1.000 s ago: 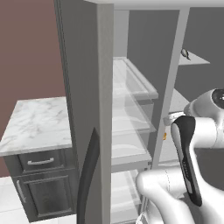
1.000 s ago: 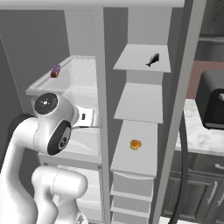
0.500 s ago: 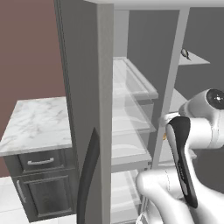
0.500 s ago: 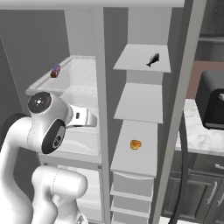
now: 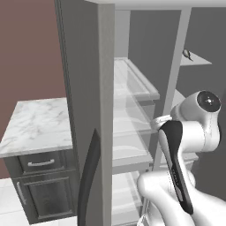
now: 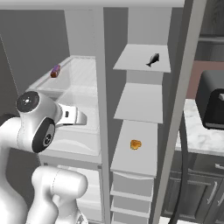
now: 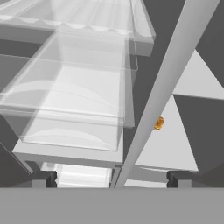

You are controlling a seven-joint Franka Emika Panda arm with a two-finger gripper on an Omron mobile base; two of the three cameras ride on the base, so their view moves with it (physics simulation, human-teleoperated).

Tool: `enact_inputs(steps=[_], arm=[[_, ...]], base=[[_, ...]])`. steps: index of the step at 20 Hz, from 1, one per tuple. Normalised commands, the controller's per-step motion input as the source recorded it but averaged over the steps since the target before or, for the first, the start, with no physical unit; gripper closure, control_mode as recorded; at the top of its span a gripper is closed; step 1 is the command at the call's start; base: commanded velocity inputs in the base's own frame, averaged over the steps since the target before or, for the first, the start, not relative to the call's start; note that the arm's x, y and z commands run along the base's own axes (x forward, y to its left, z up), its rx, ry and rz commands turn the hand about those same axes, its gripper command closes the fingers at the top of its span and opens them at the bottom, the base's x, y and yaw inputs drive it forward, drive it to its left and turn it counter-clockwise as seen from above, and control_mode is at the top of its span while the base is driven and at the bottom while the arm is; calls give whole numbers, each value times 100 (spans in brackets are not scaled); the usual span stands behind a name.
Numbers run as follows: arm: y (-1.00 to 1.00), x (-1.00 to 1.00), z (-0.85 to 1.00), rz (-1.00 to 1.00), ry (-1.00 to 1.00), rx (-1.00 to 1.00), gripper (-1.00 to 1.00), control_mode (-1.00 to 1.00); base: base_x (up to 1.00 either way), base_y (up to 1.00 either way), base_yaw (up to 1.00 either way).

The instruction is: Pick up the frozen fish from the freezer, place it on any shelf in the fridge, and close the fridge and freezer doors when done.

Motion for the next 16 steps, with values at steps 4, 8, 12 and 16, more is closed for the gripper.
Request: enact_inputs(steps=[4,8,12,16], arm=[[0,0,0,0,0,0,-100,-100],[-8,0,0,0,0,0,-100,-100],[-8,0,0,0,0,0,-100,100],[0,0,0,0,0,0,-100,100]], base=[[0,0,0],[0,0,0],[0,-29,0],[0,-42,0]])
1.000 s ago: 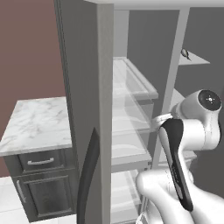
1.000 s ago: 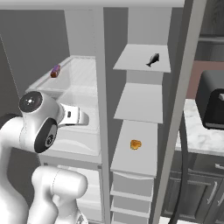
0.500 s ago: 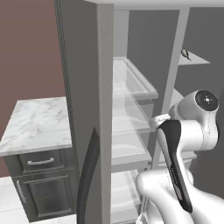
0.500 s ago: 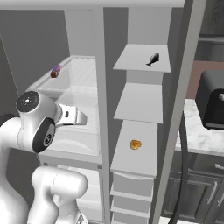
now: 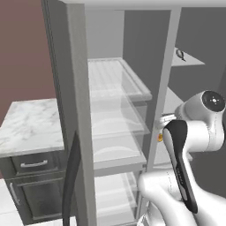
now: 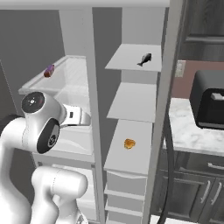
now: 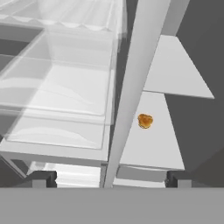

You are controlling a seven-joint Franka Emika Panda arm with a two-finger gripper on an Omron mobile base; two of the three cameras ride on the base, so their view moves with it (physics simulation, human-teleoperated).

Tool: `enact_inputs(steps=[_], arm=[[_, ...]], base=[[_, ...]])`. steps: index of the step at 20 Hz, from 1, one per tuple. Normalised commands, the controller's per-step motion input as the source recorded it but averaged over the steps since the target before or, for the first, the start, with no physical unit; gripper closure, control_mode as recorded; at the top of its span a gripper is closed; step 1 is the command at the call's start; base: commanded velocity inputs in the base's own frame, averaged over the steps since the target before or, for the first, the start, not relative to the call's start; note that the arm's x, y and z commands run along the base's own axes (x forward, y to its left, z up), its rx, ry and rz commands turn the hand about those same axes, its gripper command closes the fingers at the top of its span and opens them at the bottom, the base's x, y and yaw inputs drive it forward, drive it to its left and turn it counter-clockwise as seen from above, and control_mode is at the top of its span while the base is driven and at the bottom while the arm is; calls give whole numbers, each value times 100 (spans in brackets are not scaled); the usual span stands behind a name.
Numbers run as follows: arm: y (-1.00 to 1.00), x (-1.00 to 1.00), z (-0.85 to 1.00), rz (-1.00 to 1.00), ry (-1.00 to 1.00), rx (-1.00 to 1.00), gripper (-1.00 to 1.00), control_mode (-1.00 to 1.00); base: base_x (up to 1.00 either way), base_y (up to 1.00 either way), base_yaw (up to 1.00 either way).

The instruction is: Pick up the frozen fish from the freezer, place it on any shelf in the fridge, and close the fridge and freezer doors when done.

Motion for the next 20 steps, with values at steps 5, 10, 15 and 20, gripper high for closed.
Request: enact_inputs(steps=[5,10,15,20], arm=[[0,0,0,0,0,0,-100,100],[0,0,0,0,0,0,-100,100],[0,0,0,0,0,0,-100,100],[0,0,0,0,0,0,-100,100]], base=[[12,-39,0],[22,-38,-1],[37,-36,-4],[54,-27,-7]])
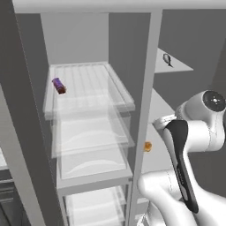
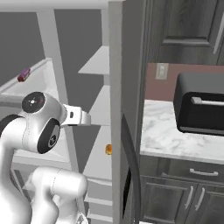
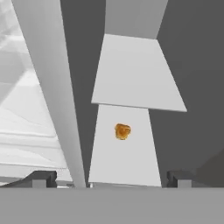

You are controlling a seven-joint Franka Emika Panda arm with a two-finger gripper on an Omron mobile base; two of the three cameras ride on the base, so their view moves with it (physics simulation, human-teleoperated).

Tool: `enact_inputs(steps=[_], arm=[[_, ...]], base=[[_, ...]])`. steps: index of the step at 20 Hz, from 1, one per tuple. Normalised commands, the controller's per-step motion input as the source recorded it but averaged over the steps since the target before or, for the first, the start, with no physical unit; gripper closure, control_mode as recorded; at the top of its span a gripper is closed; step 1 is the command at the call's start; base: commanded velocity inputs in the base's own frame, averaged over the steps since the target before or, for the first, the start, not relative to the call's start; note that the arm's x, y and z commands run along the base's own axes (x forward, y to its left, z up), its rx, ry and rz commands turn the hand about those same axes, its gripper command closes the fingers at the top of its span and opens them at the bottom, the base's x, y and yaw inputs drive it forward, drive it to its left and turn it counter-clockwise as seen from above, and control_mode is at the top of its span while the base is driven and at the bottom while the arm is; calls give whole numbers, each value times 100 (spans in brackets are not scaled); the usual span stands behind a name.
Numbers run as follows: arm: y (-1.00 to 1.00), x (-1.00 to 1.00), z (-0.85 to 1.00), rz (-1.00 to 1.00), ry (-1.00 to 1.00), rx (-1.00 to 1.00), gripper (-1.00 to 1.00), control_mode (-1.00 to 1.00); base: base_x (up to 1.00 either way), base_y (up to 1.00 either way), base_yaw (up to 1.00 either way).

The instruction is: Pick up the frozen fish from the freezer, place it on any shelf in the fridge, and close the fridge and freezer doors when done.

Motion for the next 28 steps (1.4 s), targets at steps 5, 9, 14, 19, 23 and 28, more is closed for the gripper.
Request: enact_inputs(steps=[5,9,14,19,23,28], arm=[[0,0,0,0,0,0,-100,100],[0,0,0,0,0,0,-100,100],[0,0,0,0,0,0,-100,100],[0,11,60,-7,-17,0,-100,-100],[0,0,100,-8,-28,0,-100,-100],[0,0,100,-2,-13,4,-100,-100]], base=[[22,-42,-5],[-2,-67,-5],[0,-41,-7],[0,0,0],[0,0,0],[0,0,0]])
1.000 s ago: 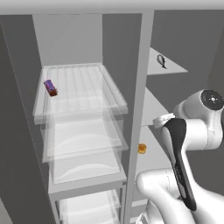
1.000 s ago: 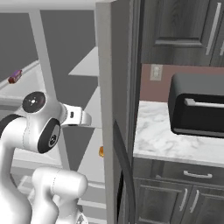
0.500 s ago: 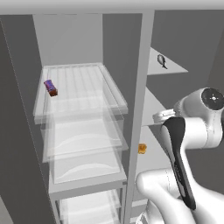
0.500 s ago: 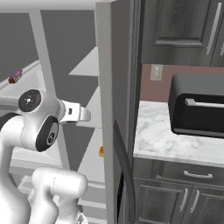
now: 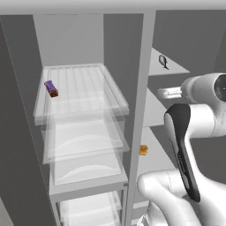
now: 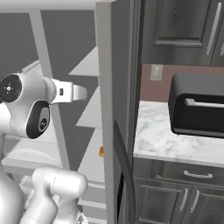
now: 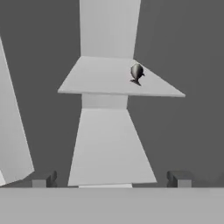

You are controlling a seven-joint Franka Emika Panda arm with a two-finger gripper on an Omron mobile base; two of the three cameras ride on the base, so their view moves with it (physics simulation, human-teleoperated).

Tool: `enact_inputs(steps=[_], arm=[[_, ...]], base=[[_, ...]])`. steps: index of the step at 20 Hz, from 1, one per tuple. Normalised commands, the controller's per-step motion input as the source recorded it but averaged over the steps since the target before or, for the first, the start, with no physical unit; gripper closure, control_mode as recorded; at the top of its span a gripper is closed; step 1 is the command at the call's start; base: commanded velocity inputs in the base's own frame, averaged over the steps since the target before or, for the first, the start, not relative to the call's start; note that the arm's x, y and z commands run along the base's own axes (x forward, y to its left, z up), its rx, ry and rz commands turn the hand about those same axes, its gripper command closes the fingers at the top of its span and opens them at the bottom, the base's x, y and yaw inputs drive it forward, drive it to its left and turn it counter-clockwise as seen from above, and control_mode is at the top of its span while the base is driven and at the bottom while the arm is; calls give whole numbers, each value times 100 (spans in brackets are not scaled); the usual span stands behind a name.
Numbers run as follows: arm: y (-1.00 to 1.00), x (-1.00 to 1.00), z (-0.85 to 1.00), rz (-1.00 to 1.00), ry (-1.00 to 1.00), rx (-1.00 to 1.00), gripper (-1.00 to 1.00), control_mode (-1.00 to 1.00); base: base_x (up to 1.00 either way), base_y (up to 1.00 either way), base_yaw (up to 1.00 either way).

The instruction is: Pick up the frozen fish from the freezer, place it on any shelf in the fridge, and close the fridge and freezer doors when done.

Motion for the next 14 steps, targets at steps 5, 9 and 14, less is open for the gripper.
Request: enact_inputs(steps=[5,9,14], arm=[[-5,9,92,-3,0,20,-100,-100],[-9,33,57,-1,3,20,-100,-100],[-4,8,1,0,7,0,-100,-100]], base=[[0,0,0],[0,0,0],[0,0,0]])
